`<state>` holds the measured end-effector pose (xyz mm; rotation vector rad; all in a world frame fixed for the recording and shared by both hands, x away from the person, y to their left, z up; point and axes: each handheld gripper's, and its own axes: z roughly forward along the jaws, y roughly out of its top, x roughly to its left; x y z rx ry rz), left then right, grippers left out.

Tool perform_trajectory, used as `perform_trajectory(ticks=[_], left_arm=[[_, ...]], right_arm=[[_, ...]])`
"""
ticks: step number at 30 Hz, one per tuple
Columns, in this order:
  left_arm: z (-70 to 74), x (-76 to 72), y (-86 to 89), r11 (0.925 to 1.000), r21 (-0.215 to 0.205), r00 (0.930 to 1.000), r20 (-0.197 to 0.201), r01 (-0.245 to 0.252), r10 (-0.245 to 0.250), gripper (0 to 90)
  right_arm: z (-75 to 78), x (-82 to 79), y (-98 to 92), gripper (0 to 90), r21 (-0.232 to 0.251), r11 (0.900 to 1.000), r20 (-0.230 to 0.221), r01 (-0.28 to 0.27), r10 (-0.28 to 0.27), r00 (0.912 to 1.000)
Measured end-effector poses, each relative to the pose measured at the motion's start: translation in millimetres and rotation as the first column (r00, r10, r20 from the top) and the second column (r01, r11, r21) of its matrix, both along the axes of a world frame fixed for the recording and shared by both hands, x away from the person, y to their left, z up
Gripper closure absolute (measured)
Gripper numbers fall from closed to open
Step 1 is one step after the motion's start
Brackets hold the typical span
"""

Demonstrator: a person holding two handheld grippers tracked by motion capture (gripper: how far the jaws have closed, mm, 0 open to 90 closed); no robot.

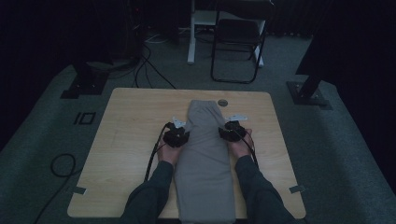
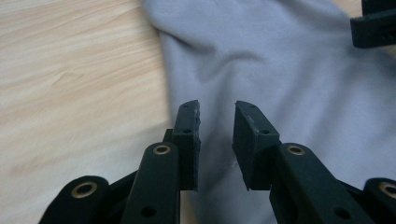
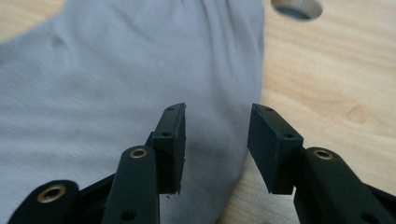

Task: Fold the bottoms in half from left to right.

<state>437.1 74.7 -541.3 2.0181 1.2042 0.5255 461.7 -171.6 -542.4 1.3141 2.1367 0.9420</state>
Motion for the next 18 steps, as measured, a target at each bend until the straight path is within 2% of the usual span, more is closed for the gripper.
perform_trajectory(ticks=[2, 4, 9, 13, 18], left_arm=[[-4.5, 5.4, -3.8, 0.9999, 0.012, 0.9999, -0.016, -0.004, 0.004, 69.7], [-10.0, 7.3, -4.9, 0.9998, 0.019, 0.9998, -0.019, -0.009, 0.009, 70.0], [-10.0, 5.5, -0.3, 0.9997, 0.018, 0.9997, -0.02, -0.014, 0.014, 76.7], [-10.6, -1.5, 6.8, 0.9999, 0.011, 0.9998, -0.018, -0.009, 0.009, 79.3], [-12.6, -17.4, 14.8, 1.0, -0.004, 1.0, -0.006, 0.008, -0.008, 79.6]], right_arm=[[-5.6, 2.0, 0.0, 57.1, -0.005, 1.0, -0.021, 0.005, -0.005, 0.9998], [-9.2, 2.3, -1.6, 57.2, 0.015, 1.0, -0.028, 0.009, -0.008, 0.9996], [-8.9, 0.2, -2.3, 59.2, 0.027, 1.0, -0.041, 0.003, -0.002, 0.9992], [-9.3, -6.5, -1.0, 60.1, 0.032, 0.999, -0.041, -0.013, 0.014, 0.999], [-9.8, -23.6, 0.1, 60.1, 0.037, 0.999, -0.04, -0.028, 0.029, 0.9988]])
